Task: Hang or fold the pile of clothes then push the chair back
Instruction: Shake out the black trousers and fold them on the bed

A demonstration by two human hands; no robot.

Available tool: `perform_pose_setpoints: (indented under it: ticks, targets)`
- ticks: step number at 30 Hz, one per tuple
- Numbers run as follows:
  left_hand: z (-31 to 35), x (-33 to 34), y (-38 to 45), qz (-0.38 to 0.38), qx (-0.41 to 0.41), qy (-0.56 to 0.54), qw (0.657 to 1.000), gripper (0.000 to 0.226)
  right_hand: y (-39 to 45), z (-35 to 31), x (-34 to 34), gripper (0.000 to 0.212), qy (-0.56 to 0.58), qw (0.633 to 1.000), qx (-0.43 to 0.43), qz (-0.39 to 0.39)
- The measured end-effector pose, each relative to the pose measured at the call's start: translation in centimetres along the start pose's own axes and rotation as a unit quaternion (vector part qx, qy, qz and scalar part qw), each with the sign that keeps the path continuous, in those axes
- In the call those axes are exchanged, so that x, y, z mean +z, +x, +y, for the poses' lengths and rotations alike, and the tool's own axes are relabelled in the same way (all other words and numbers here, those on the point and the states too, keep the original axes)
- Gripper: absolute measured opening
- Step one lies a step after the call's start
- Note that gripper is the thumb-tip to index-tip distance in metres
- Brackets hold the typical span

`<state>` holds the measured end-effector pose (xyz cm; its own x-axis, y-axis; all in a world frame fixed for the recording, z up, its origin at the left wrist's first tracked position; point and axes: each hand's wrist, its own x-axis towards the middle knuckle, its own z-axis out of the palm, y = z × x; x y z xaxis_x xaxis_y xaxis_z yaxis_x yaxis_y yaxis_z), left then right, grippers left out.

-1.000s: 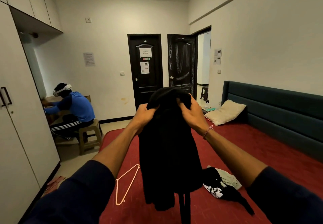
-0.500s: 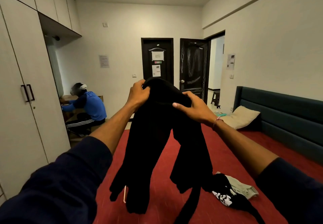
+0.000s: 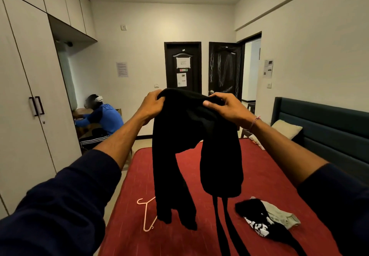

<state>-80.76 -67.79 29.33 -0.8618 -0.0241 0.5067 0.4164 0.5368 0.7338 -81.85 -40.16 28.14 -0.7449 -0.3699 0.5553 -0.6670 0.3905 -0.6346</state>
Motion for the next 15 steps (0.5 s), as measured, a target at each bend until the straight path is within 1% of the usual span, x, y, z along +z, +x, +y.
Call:
perform_pose_setpoints:
  ticks: [2, 5, 8, 10, 13, 15]
  targets:
    - [-0.4, 0.3, -0.1, -0.010, -0.007, -0.004, 1.000, 0.017, 0.5, -0.1, -0.1, 0.034, -0.039, 0.998, -0.008, 0.038]
    - [-0.6, 1.3, 0.0, 0.001, -0.023, -0.018, 1.000, 0.010, 1.1, -0.8, 0.0, 0.047, -0.073, 0.992, -0.013, 0.104]
    - [-0.6, 1.8, 0.4, -0.012, -0.049, -0.028, 0.998, 0.013, 1.4, -1.5, 0.0, 0.049, -0.060, 0.990, -0.018, 0.123]
    - [-0.7, 2.1, 0.5, -0.019, -0.048, -0.016, 0.999, 0.018, 1.7, -1.6, -0.1, 0.048, -0.055, 0.990, -0.006, 0.132]
    - [-1.1, 2.8, 0.6, -0.016, -0.027, 0.060, 0.998, 0.034, 2.1, -2.0, 0.0, 0.049, -0.003, 0.989, 0.047, 0.143]
    - [-1.1, 3.5, 0.5, 0.008, -0.011, 0.120, 0.993, 0.036, 2.5, -2.2, 0.2, 0.045, 0.084, 0.982, 0.109, 0.132]
